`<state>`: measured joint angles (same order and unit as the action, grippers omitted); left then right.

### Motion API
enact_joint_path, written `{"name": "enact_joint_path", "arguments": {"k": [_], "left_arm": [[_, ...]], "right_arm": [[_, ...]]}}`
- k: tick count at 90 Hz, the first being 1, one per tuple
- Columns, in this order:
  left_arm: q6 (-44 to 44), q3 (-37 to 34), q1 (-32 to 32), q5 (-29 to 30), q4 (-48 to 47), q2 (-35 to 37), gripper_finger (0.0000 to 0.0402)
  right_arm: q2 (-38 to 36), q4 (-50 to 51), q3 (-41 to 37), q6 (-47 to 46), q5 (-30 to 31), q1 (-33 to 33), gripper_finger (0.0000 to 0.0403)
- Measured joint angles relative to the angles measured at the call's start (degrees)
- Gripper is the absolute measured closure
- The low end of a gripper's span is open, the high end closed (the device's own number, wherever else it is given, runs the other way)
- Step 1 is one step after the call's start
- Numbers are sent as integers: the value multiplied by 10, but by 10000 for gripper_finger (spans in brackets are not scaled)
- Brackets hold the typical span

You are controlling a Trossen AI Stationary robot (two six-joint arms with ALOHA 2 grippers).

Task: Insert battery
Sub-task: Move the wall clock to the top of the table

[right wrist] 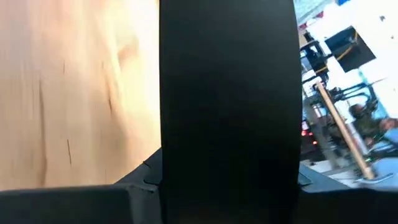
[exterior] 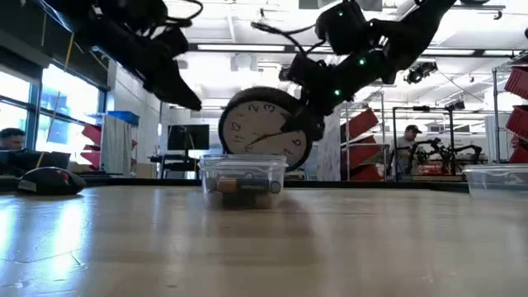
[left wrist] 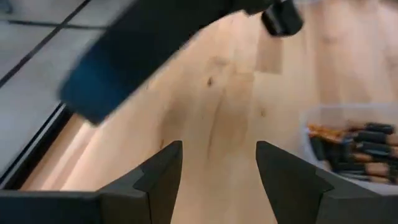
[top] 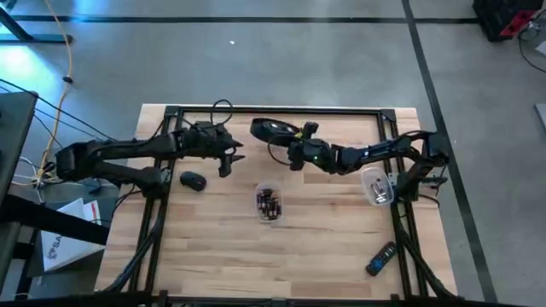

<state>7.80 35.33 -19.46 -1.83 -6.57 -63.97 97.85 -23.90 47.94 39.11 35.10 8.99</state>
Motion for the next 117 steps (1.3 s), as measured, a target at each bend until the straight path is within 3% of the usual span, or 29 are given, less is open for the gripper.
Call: {"name": "enact_joint_path", "arguments": {"k": [14,34,44,65,89,117], "left_arm": [[17,0,0,-10,8,-68,214],[16,0,-1,22,59,-167,214],[34,0,0,21,90,-189,214],[42,0,-16,40,107,-227,214],[48,0,-28,41,107,-233,214],[54,0,-42,42,99,-233,214]], "right_arm": [[22,0,0,70,8,5,269],[63,-23,0,175,17,4,269],[71,-24,1,162,17,6,264],[71,-16,2,90,-41,17,225],[72,-2,1,67,-78,17,187],[72,15,0,-29,-116,16,145]]}}
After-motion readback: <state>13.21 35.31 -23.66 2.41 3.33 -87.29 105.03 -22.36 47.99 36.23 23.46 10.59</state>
